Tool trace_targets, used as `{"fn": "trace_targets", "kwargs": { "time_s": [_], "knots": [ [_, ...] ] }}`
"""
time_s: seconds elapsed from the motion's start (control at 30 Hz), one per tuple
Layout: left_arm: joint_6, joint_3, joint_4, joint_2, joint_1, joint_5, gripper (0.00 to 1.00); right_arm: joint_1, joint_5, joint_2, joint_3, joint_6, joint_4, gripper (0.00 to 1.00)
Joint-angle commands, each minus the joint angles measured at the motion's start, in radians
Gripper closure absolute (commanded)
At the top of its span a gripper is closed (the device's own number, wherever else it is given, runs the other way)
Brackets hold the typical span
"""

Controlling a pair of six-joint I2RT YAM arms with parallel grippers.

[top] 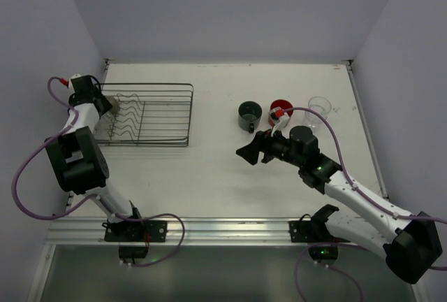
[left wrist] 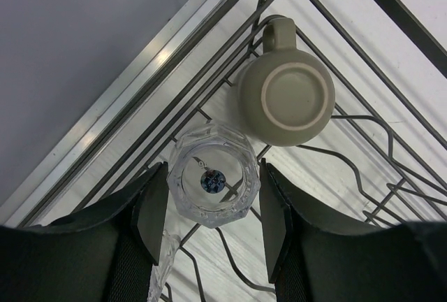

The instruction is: Unload the cups from the dish rack

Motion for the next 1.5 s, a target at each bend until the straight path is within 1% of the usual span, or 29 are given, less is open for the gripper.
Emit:
{"fn": "trace_targets", "kwargs": {
  "time_s": [0.0,0.23,0.3,0.47,0.57,0.6,0.67,0.7,0.73,0.77,0.8,0.83,0.87,0.9,0.93,0.97,1.0,1.03,1.17,1.2,1.23,1.27,1.3,1.4,1.47],
  "knots": [
    [0.007,0.056,0.026,-0.071,0.006,0.041,0.64,0.007,0.003,0.009,0.035,-0.008,0.045,0.25],
    [-0.005,0.074,-0.011,-0.185,0.004,0.084,0.68,0.007,0.011,0.002,0.021,-0.008,0.070,0.25],
    [-0.019,0.083,-0.042,-0.213,0.006,0.090,0.69,0.009,0.011,0.005,0.018,-0.010,0.081,0.25],
    [-0.080,0.076,-0.094,-0.337,0.006,0.127,0.73,0.009,0.029,-0.007,0.018,-0.019,0.081,0.25],
    [-0.145,0.022,-0.096,-0.433,0.003,0.224,0.75,0.009,0.026,-0.017,0.020,-0.016,0.081,0.25],
    [-0.165,-0.027,-0.068,-0.499,0.001,0.304,0.75,0.007,0.017,-0.021,0.020,-0.013,0.082,0.25],
    [-0.229,-0.082,-0.027,-0.567,-0.026,0.394,0.75,0.009,0.000,-0.041,0.024,0.009,0.085,0.25],
    [-0.249,-0.133,0.011,-0.626,-0.043,0.491,0.75,0.007,-0.026,-0.052,0.024,0.019,0.090,0.25],
    [-0.269,-0.153,0.028,-0.650,-0.078,0.546,0.75,0.009,-0.041,-0.064,0.021,0.033,0.102,0.24],
    [-0.309,-0.176,0.044,-0.676,-0.100,0.592,0.75,0.009,-0.060,-0.089,0.015,0.071,0.155,0.24],
    [-0.332,-0.231,0.086,-0.726,-0.145,0.682,0.74,0.007,-0.079,-0.099,-0.003,0.097,0.191,0.24],
    [-0.378,-0.257,0.108,-0.749,-0.167,0.728,0.74,0.009,-0.116,-0.109,-0.012,0.123,0.226,0.24],
    [-0.404,-0.289,0.167,-0.775,-0.192,0.764,0.74,0.009,-0.135,-0.115,-0.034,0.188,0.315,0.24],
    [-0.435,-0.358,0.205,-0.827,-0.227,0.829,0.74,0.010,-0.152,-0.112,-0.045,0.222,0.367,0.24],
    [-0.499,-0.392,0.244,-0.855,-0.239,0.854,0.74,0.012,-0.176,-0.106,-0.052,0.280,0.413,0.24],
    [-0.534,-0.430,0.328,-0.884,-0.249,0.874,0.74,0.014,-0.181,-0.081,-0.057,0.301,0.494,0.23],
    [-0.568,-0.496,0.367,-0.935,-0.255,0.915,0.74,0.017,-0.181,-0.067,-0.055,0.323,0.533,0.22],
    [-0.620,-0.521,0.392,-0.953,-0.256,0.931,0.74,0.021,-0.176,-0.048,-0.051,0.350,0.585,0.22],
    [-0.708,-0.614,0.504,-1.036,-0.267,0.997,0.74,0.050,-0.181,0.092,0.045,0.375,0.677,0.21],
    [-0.728,-0.627,0.531,-1.047,-0.270,1.008,0.74,0.067,-0.181,0.159,0.067,0.378,0.693,0.21],
    [-0.755,-0.633,0.548,-1.056,-0.270,1.015,0.74,0.079,-0.181,0.193,0.089,0.383,0.708,0.21],
    [-0.763,-0.642,0.565,-1.075,-0.272,1.022,0.74,0.089,-0.184,0.227,0.130,0.384,0.735,0.22],
    [-0.768,-0.647,0.573,-1.082,-0.273,1.025,0.74,0.113,-0.184,0.294,0.151,0.385,0.749,0.22],
    [-0.775,-0.661,0.599,-1.095,-0.275,1.048,0.74,0.148,-0.195,0.377,0.233,0.389,0.797,0.24],
    [-0.775,-0.674,0.624,-1.081,-0.295,1.066,0.75,0.158,-0.204,0.437,0.286,0.394,0.822,0.27]
  ]
}}
